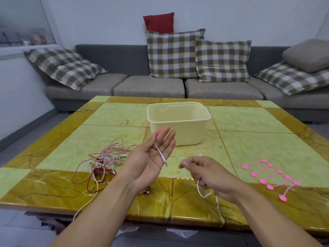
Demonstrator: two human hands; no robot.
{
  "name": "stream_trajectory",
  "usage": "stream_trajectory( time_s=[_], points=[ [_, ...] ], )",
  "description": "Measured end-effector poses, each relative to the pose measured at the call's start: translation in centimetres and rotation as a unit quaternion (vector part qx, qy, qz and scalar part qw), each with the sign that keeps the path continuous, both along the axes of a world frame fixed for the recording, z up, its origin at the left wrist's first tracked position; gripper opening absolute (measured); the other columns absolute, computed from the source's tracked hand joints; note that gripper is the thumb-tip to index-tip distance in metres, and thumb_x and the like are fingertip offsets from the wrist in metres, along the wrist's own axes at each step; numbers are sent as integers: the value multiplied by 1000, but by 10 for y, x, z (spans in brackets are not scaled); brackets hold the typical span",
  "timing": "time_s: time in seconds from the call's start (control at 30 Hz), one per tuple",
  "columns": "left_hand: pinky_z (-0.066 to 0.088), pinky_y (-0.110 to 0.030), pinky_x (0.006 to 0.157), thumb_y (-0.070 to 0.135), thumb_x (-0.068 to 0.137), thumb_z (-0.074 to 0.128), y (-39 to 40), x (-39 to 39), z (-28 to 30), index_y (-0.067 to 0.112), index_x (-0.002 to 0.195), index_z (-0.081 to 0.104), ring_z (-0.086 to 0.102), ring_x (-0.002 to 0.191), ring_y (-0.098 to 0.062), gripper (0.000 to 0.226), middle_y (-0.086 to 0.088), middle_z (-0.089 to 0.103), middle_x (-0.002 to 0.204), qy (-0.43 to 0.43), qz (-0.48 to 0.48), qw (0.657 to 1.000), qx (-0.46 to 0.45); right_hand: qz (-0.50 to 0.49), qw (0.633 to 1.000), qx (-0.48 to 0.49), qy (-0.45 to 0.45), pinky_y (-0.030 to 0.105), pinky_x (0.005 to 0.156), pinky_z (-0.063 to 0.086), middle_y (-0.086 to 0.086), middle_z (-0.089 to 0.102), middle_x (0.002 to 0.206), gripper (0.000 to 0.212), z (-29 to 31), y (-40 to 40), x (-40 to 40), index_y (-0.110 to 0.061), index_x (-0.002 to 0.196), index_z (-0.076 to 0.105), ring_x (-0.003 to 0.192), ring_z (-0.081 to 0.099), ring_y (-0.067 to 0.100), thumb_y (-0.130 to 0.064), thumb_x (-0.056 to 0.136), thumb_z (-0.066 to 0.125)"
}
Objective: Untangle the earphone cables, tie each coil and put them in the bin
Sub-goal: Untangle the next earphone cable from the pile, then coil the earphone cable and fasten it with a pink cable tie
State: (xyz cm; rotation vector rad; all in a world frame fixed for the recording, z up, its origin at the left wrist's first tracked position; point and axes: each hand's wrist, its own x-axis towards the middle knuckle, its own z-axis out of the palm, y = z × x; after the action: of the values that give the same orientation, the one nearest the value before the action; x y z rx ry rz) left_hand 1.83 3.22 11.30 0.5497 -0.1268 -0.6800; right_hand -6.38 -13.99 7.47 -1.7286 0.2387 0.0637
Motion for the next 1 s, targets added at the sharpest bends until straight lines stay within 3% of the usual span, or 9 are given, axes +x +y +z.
stream_trajectory(
  time_s=[0.2, 0.27, 0.33, 0.47, 0.57, 0.67, 0.77, 0.83, 1.0],
  points=[
    [44, -39, 113, -9, 104, 28, 1, 13, -21, 0, 145, 40, 60, 128, -26, 44, -10, 66, 133, -59, 63, 992, 91, 145, 976, -163, 19, 20, 62, 44, -11, 67, 63, 21, 5, 15, -8, -35, 110, 78, 52, 56, 12, -43, 98, 63],
    [44, -32, 111, -14, 102, 29, -1, 16, -32, 0, 150, 34, 57, 131, -20, 50, -7, 65, 134, -131, 91, 971, 179, 163, 966, -199, 12, 20, 65, 46, -16, 76, 84, 22, 7, 19, -10, -33, 111, 78, 58, 67, 16, -42, 100, 61],
    [47, -24, 107, -15, 102, 28, -2, 16, -44, 3, 155, 29, 59, 128, -12, 55, 0, 66, 132, -226, 99, 927, 283, 162, 968, -192, -3, 22, 65, 48, -8, 71, 69, 20, 11, 20, -12, -32, 103, 78, 57, 67, 17, -42, 100, 61],
    [57, -22, 76, -12, 102, 29, -1, 11, -52, 7, 151, 37, 73, 92, -12, 53, 1, 72, 112, -329, -10, 854, 402, 88, 980, -157, -87, 23, 61, 43, 3, 51, 51, 25, 18, 11, -13, -24, 88, 70, 50, 52, 19, -33, 104, 53],
    [38, -22, 49, -14, 90, 29, -1, -1, -45, 7, 130, 62, 51, 50, -13, 56, -5, 69, 74, -356, -99, 813, 451, 9, 986, -117, -120, 31, 56, 36, 0, 43, 53, 23, 19, -1, -11, -12, 87, 64, 51, 40, 20, -26, 103, 56],
    [25, -22, 43, -7, 83, 29, -3, -8, -38, 2, 109, 74, 27, 40, -11, 53, -2, 40, 48, -322, -124, 838, 422, -67, 979, -118, -151, 25, 52, 32, -14, 49, 53, 19, 14, -10, -7, -16, 85, 66, 48, 37, 9, -25, 101, 61],
    [16, -22, 40, 20, 100, 29, -6, -6, -35, -1, 102, 75, 16, 43, -11, 51, 0, 21, 50, -250, -198, 882, 347, -115, 969, -127, -176, 18, 51, 31, -11, 48, 57, 17, 9, -13, -1, -19, 86, 69, 50, 35, 5, -30, 98, 65],
    [12, -22, 40, 33, 101, 40, -7, -8, -34, 5, 89, 74, 13, 42, -10, 45, 3, 16, 49, -230, -243, 887, 319, -130, 968, -117, -180, 22, 51, 29, -8, 44, 58, 17, 5, -13, 1, -20, 86, 70, 52, 33, 9, -32, 97, 67],
    [5, -25, 42, 26, 98, 48, -12, -11, -33, 16, 69, 59, 7, 40, -11, 32, 7, 19, 41, -151, -249, 926, 241, -122, 982, -46, -133, 22, 49, 27, -13, 40, 55, 16, 2, -16, 4, -19, 89, 71, 51, 30, 8, -31, 98, 66]
  ],
)
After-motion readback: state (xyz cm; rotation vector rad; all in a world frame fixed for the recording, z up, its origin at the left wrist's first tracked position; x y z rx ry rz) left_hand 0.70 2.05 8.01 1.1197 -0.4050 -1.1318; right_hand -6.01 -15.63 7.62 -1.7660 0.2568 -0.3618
